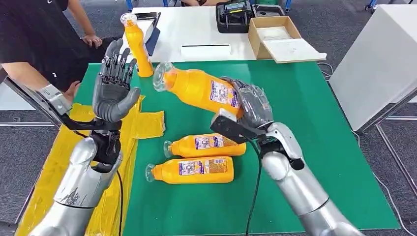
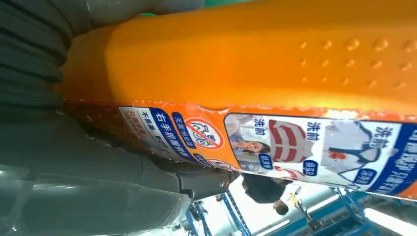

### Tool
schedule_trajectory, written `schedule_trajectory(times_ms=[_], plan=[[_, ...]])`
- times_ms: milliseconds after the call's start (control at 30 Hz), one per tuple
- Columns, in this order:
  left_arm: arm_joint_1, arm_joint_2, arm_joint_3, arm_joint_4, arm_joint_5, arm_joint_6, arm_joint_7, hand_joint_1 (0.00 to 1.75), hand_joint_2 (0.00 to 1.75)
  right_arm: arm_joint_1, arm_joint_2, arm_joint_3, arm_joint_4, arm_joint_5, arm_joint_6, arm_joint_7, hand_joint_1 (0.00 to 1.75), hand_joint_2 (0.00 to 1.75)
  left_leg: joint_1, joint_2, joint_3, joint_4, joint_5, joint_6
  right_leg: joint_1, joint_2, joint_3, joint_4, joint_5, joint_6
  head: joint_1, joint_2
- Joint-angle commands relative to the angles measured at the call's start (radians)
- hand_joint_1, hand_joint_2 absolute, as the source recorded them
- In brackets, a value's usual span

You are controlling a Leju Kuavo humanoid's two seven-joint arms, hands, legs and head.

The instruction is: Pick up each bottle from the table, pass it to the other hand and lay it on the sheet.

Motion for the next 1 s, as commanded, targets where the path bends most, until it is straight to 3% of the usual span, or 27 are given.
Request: schedule_trajectory(times_ms=[33,233,533,900,1000], plan=[[0.058,-0.002,0.021,0.027,-0.003,-0.022,-0.018,0.0,1.75,0.158,0.035,-0.189,-0.258,-0.014,-0.061,-0.058,1.75,1.75,-0.001,0.0,0.003,-0.001,-0.001,-0.002,-0.001,-0.002,0.003,0.0,-0.002,0.0,-0.001,0.0],[-0.001,-0.067,-0.035,0.05,-0.005,-0.024,0.008,0.0,1.75,0.132,0.039,-0.181,-0.206,-0.012,-0.066,-0.076,1.75,1.75,-0.001,-0.004,0.006,0.003,-0.004,-0.003,0.0,-0.009,0.008,0.001,-0.005,0.001,0.0,0.0],[-0.04,-0.115,-0.093,0.049,0.012,-0.014,0.04,0.0,1.75,0.086,0.06,-0.191,-0.18,-0.007,-0.114,-0.034,1.75,1.75,-0.001,-0.002,0.002,0.002,-0.001,-0.002,-0.001,-0.006,0.002,0.001,-0.001,0.001,0.0,0.0],[-0.04,-0.119,-0.116,0.041,0.017,-0.016,0.041,0.0,1.75,0.076,0.069,-0.216,-0.151,-0.02,-0.111,-0.037,1.75,1.75,-0.001,-0.001,0.002,0.001,-0.001,-0.001,-0.001,-0.003,0.003,0.0,0.0,0.002,0.0,0.0],[-0.053,-0.143,-0.144,0.028,0.019,-0.019,0.054,0.0,1.75,0.026,0.095,-0.239,-0.073,-0.029,-0.102,-0.038,1.75,1.75,-0.001,-0.001,0.001,0.001,0.0,-0.001,0.0,-0.003,0.001,0.0,0.001,0.002,0.0,0.0]])
